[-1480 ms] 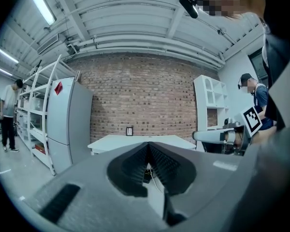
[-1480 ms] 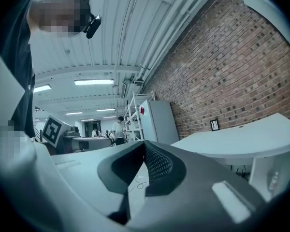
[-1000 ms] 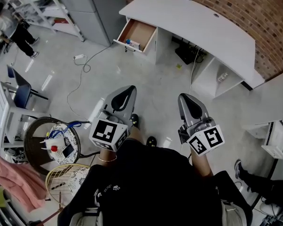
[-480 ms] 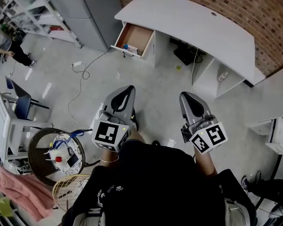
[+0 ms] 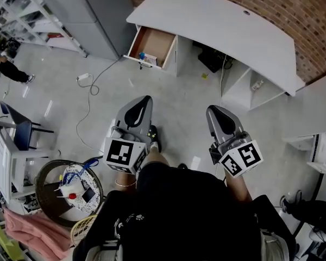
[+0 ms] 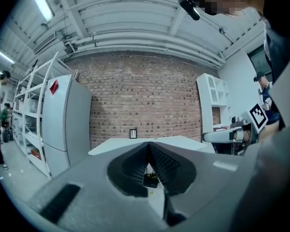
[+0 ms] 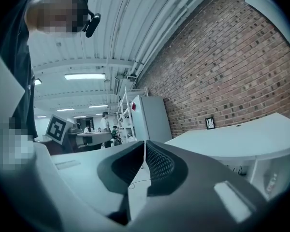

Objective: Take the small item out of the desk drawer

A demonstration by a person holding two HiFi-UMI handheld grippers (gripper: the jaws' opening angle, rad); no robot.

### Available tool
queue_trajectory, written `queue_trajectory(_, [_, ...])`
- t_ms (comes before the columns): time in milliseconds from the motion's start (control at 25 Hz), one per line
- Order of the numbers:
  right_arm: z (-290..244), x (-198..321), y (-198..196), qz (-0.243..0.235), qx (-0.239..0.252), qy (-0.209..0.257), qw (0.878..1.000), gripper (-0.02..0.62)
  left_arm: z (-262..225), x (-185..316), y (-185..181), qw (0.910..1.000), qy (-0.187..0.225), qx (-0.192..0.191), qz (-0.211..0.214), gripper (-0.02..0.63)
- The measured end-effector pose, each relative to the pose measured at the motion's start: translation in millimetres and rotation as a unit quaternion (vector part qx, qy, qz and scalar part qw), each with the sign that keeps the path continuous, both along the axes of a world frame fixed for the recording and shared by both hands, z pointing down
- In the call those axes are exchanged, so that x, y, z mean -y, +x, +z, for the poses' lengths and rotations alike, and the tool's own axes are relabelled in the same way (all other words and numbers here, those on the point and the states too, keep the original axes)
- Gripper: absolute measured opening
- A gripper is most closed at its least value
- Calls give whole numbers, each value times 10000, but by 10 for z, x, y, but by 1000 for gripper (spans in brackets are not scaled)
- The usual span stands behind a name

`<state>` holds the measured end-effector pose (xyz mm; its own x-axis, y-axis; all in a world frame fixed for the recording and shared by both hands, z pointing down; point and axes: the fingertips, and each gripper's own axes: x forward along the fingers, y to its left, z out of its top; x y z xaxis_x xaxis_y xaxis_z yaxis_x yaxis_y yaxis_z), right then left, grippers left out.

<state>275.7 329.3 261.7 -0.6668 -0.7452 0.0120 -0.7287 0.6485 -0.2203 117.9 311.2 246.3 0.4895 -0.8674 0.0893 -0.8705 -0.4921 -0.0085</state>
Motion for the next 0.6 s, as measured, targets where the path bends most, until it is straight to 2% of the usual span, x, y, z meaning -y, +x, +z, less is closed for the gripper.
queue_trajectory(360, [100, 553, -332, -25, -112, -130, 9998, 11, 192, 540, -327, 9998, -198, -28, -11, -8])
queue_trajectory(600, [79, 955, -616, -34, -106, -153, 9998, 11, 124, 944, -581, 9999, -157, -22, 53, -8])
